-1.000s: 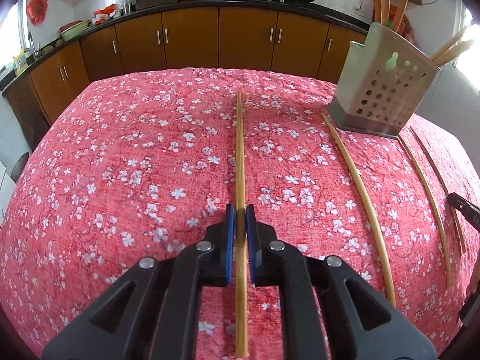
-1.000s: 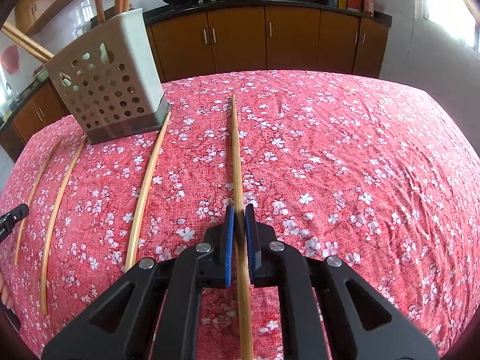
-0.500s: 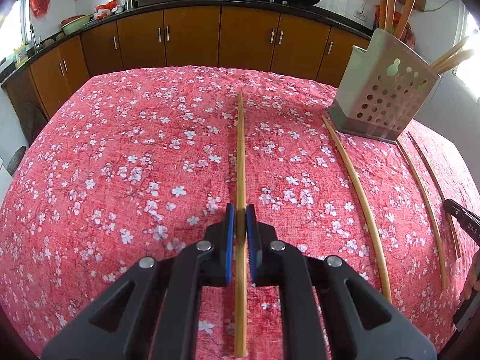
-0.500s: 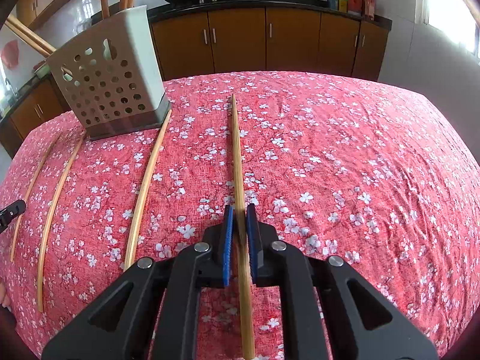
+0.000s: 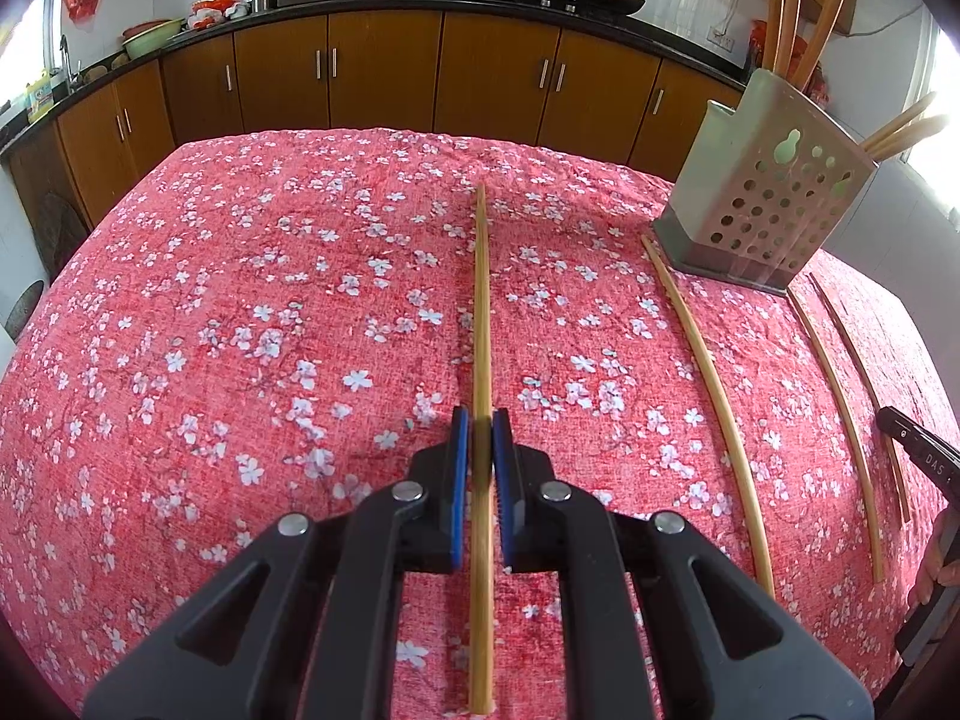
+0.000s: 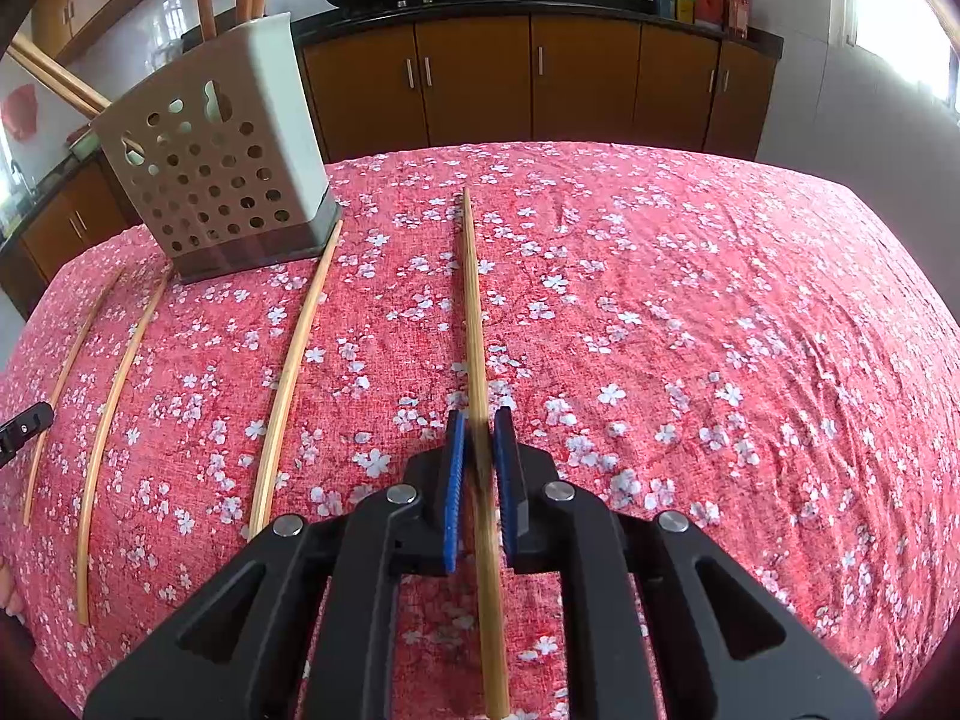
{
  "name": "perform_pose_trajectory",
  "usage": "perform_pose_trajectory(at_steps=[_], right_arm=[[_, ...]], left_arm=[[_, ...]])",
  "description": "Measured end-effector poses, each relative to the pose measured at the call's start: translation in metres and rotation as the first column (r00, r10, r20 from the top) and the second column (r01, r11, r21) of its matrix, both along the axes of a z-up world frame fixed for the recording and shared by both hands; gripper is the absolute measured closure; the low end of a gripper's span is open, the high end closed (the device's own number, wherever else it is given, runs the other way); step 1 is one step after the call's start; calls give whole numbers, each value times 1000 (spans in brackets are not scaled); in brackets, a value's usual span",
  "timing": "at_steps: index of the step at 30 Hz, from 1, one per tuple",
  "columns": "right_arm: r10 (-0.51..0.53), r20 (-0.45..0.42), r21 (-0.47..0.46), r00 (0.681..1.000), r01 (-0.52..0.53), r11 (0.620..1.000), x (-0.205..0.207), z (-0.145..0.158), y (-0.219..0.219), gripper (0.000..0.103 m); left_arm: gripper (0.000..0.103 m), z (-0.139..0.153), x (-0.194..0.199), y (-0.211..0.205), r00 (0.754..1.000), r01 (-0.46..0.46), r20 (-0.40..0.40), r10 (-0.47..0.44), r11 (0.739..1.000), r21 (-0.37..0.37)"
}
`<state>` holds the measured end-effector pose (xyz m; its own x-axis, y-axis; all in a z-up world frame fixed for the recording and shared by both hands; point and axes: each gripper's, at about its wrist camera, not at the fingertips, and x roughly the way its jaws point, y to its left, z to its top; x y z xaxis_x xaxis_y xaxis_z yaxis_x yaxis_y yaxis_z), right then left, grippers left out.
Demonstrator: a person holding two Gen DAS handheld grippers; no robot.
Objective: Organize utensils
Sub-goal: 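Grasp a bamboo chopstick on the cloth with the right tool while the left tool grasps another, then lift both chopsticks upright and carry them above the holder with both tools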
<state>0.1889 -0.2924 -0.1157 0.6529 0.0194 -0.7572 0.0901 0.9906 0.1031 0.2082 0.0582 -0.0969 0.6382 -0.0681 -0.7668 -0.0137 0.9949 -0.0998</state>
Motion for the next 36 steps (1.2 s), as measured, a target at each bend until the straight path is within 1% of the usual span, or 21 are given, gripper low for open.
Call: perform_pose_trajectory(at_steps=[4,6,8,20,25,29,32,33,34,35,36], right_arm=[[-1,0,-2,1000,1,1000,0,0,-1,80],[6,-1,-13,1000,-6,1000,1,0,2,77],[7,-2,-27,1000,-7,1000,1,0,4,77],[7,-1,-17,1000,-7,1000,2,0,5,77],[4,2,6,1000,-4,1000,-5,1,1,77],[5,5,30,1000,-5,1000,-11,0,-2,78],[5,4,23,1000,-5,1000,-13,1,-1,78],[5,4,23,1000,-5,1000,-13,1,-1,79],[-1,3,22,1000,1,1000,-14,1,-2,87],[-8,3,27,1000,8,1000,-15,0,-4,92],[-7,4,40,1000,7,999,-16,1,-7,94]], left_arm=[[92,0,0,-1,1000,-3,0,3,1000,-4],[92,0,0,-2,1000,-3,-1,3,1000,-4],[92,0,0,-2,1000,-3,0,3,1000,-4],[92,0,0,-1,1000,-3,-1,3,1000,-4],[90,1,-7,-6,1000,20,-2,-20,1000,16],[90,3,-14,-10,1000,28,-5,-28,999,24],[90,5,-17,-12,999,34,-7,-34,999,37],[90,5,-18,-13,999,35,-7,-35,999,41],[91,6,-18,-14,999,37,-8,-36,998,45],[91,7,-17,-14,999,37,-8,-37,998,49],[95,6,-17,-14,999,34,-9,-33,998,54]])
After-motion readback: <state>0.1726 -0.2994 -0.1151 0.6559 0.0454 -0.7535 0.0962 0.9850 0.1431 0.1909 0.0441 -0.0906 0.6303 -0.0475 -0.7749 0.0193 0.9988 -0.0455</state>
